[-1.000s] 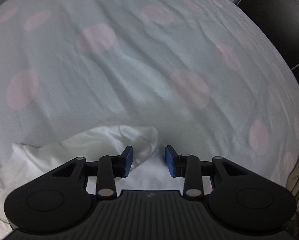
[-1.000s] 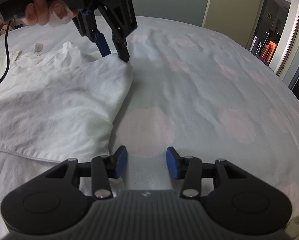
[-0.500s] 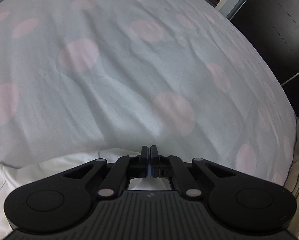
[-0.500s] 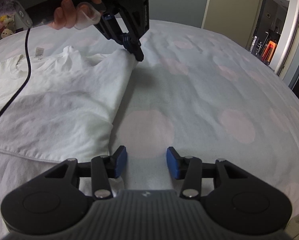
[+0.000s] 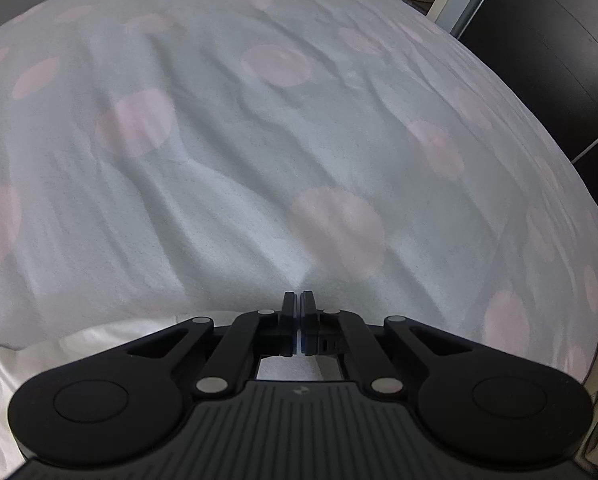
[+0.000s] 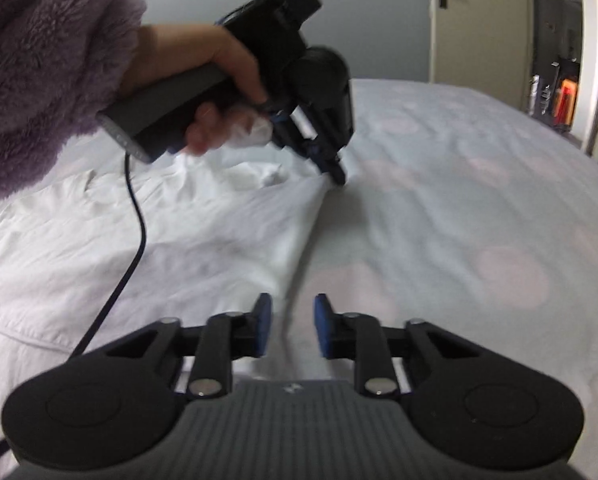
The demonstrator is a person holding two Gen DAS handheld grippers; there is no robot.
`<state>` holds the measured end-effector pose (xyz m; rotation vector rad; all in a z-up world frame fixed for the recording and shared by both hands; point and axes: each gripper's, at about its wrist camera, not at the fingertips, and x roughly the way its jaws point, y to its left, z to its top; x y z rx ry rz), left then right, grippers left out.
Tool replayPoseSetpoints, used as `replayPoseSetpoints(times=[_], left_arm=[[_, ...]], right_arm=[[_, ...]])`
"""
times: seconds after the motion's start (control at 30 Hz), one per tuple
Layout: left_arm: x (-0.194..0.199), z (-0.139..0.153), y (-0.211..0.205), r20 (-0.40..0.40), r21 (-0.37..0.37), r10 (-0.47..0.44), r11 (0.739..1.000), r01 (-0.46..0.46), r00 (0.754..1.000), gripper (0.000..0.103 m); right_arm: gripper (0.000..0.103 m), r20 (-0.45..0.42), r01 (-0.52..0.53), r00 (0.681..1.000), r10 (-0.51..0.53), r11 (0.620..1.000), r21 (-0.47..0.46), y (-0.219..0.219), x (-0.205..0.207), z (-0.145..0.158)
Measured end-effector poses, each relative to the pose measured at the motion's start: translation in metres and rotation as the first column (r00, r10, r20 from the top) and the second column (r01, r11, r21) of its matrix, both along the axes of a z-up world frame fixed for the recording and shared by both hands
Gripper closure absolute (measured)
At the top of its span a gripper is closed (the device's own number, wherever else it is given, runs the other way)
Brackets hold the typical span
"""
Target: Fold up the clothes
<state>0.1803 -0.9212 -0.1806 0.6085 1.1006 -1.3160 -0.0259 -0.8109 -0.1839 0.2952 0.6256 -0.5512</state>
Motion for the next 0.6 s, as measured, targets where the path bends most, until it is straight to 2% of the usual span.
replayPoseSetpoints(times=[0.03,0.1,0.13,0.3,0.47,0.5,0.57,0.6], left_arm=[[0.000,0.000,0.000,0.009,-0.001,0.002,1.000,-0.002,1.000,0.103],[-0.002,0.000,0.000,0.039,-0.006,0.010,1.000,-0.010,0.999,0.103],[-0.004,-0.001,0.000,0.044,-0.013,0.007,1.000,-0.006,0.999,0.103],[-0.008,-0.002,0.000,0.076,-0.032,0.024,0.999,-0.021,0.997,0.103],[0.000,0.004,0.010,0.087,-0.053,0.075,0.996,-0.070,0.993,0.102],[0.002,0.007,0.013,0.103,-0.067,0.093,0.994,-0.087,0.990,0.100],[0.007,0.015,0.024,0.112,-0.094,0.130,0.988,-0.120,0.985,0.077],[0.010,0.019,0.031,0.109,-0.105,0.147,0.985,-0.135,0.983,0.074]], right_arm=[[0.080,0.001,-0.013,1.000,0.013,1.000,0.013,0.001,0.002,-0.001],[0.098,-0.034,-0.021,0.999,0.024,0.998,0.064,-0.002,0.005,-0.008],[0.099,-0.039,-0.025,0.999,0.028,0.996,0.085,-0.002,0.005,-0.010],[0.102,-0.104,-0.059,0.993,0.064,0.997,0.052,0.002,0.004,-0.010],[0.102,-0.131,-0.029,0.991,0.034,0.999,0.045,-0.003,-0.001,-0.015],[0.102,-0.130,-0.020,0.991,0.026,0.999,0.045,-0.004,-0.003,-0.016],[0.099,-0.116,-0.010,0.993,0.015,0.999,0.046,-0.006,-0.005,-0.014],[0.098,-0.110,-0.004,0.994,0.009,0.999,0.046,-0.007,-0.006,-0.013]])
